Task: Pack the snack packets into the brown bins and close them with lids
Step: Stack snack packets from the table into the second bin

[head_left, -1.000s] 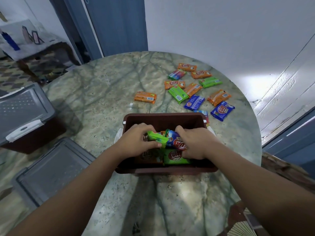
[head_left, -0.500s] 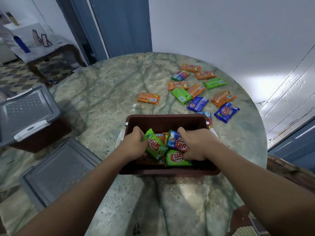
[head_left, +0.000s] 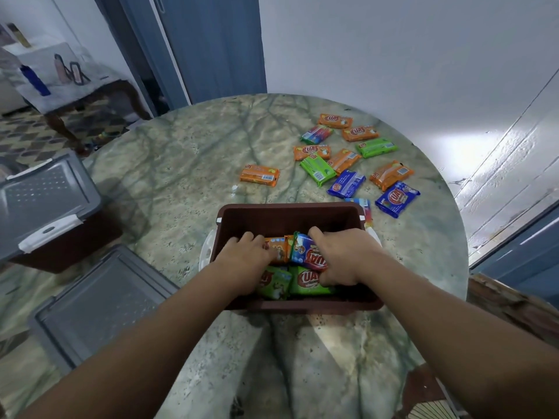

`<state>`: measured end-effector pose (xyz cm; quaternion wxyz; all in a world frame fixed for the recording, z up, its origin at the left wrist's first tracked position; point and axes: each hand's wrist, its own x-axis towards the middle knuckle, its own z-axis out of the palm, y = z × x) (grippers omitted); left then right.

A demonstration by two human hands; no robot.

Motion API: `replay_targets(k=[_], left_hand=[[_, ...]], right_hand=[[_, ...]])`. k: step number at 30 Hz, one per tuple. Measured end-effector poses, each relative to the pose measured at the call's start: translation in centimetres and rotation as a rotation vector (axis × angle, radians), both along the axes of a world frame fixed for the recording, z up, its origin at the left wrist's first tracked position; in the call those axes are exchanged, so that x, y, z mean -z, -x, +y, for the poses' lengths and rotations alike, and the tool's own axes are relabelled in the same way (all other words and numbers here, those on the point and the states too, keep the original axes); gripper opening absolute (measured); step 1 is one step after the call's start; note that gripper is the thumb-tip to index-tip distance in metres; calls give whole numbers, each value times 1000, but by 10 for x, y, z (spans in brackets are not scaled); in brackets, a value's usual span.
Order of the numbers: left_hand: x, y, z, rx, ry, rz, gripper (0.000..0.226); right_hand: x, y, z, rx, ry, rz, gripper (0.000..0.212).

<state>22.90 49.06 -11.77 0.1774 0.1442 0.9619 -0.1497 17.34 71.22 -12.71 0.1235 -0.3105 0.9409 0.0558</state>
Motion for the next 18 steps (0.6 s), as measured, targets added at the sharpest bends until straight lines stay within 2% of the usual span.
replay_targets(k=[2, 6, 10, 18], left_hand=[[8, 0, -12, 20, -62, -56, 69], [21, -4, -21, 53, -78, 6, 73], [23, -6, -17, -6, -76, 44, 87], [26, -4, -16, -34, -102, 70, 86]], right_hand=[[0, 0, -1, -1, -1, -1, 87], [0, 1, -1, 0, 1, -10, 88], [1, 2, 0, 1, 12, -14, 90], [2, 2, 1, 1, 19, -15, 91]])
